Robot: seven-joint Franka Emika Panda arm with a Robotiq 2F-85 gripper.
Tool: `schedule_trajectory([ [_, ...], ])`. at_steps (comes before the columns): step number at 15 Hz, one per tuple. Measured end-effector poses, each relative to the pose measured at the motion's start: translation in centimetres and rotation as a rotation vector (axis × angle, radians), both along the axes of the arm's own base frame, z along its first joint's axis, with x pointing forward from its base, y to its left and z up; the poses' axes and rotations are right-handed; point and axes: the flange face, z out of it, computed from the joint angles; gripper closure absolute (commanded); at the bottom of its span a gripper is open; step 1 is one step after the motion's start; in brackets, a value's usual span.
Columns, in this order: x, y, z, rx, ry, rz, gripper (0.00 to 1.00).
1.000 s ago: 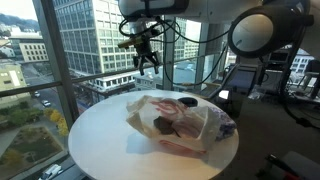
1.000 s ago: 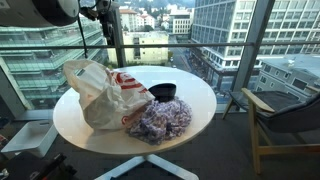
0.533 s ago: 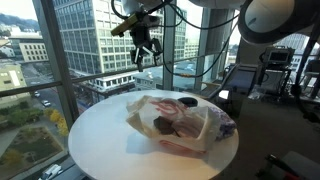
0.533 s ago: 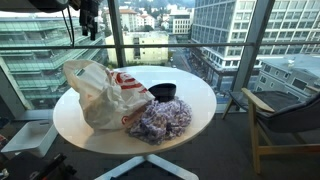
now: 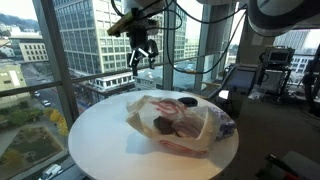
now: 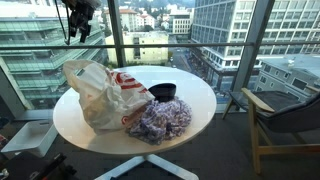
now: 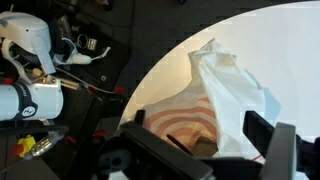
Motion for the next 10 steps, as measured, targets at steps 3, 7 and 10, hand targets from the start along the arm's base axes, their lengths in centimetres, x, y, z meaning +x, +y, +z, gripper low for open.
schedule_trajectory([
  [3,-0.2,-0.1,0.0,-0.002,0.003,-0.001,0.00],
  [7,-0.5,0.5,0.2,-0.014,-0.009,0.014,0.00],
  [10,-1.9,2.5,2.2,-0.054,-0.110,0.054,0.00],
])
